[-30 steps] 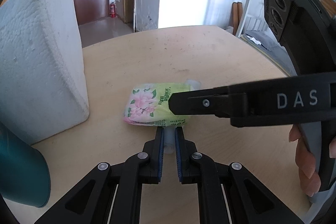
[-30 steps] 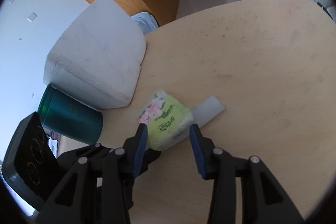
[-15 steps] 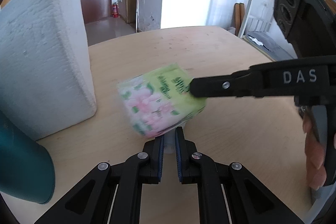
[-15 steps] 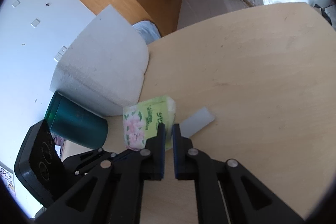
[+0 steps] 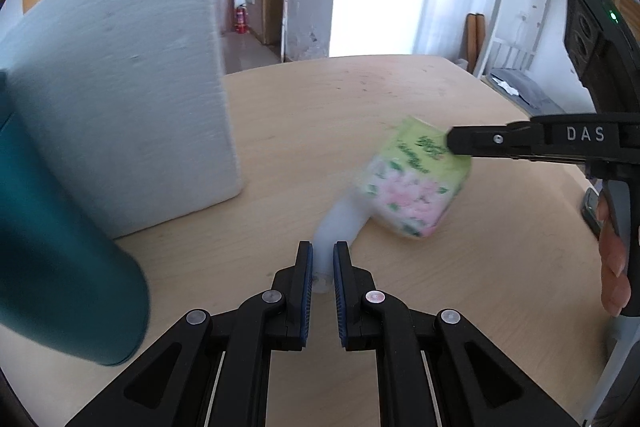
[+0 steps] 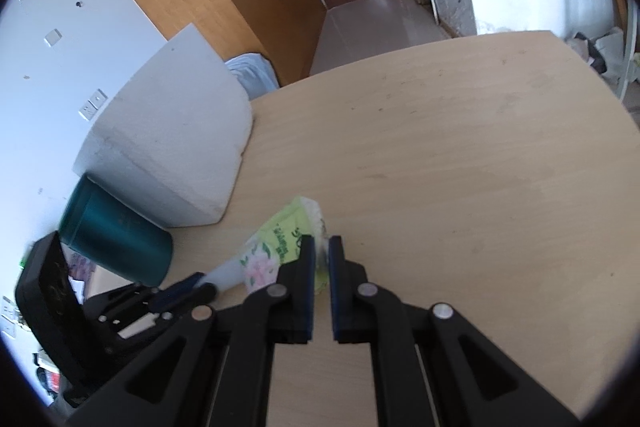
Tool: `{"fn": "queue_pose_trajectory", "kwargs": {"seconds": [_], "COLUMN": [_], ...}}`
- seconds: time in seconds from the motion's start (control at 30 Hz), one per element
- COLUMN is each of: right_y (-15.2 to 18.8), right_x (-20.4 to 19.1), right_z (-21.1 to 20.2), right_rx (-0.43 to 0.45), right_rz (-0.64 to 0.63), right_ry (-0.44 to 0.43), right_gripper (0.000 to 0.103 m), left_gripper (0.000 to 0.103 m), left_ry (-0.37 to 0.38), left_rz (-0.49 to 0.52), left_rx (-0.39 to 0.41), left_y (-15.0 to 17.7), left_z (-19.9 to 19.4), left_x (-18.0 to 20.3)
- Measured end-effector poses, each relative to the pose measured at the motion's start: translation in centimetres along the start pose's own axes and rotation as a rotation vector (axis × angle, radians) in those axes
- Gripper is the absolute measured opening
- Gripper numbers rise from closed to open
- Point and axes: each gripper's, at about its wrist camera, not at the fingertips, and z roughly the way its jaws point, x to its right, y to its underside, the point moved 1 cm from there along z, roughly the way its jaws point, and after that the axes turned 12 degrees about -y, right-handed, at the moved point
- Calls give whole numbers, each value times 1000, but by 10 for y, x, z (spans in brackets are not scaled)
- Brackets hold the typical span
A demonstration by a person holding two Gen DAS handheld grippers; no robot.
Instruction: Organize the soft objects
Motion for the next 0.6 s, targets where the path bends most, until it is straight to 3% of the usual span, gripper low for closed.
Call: {"fn": "queue_pose_trajectory", "kwargs": {"seconds": [0.27, 0.6], "right_y": [5, 6], "right_x": [8, 14], "right_z": [-2, 2], "right_rx": [-4, -30], "right_rz": [-33, -41], "right_ry": [103, 146], "right_gripper": [9, 9], "left_gripper": [11, 12], "left_ry": [-4, 0], "left_rz": [-14, -26], "left_rx": [0, 9], "left_y": [10, 10], "left_z": [-10, -15], "left_x": [-7, -14]}}
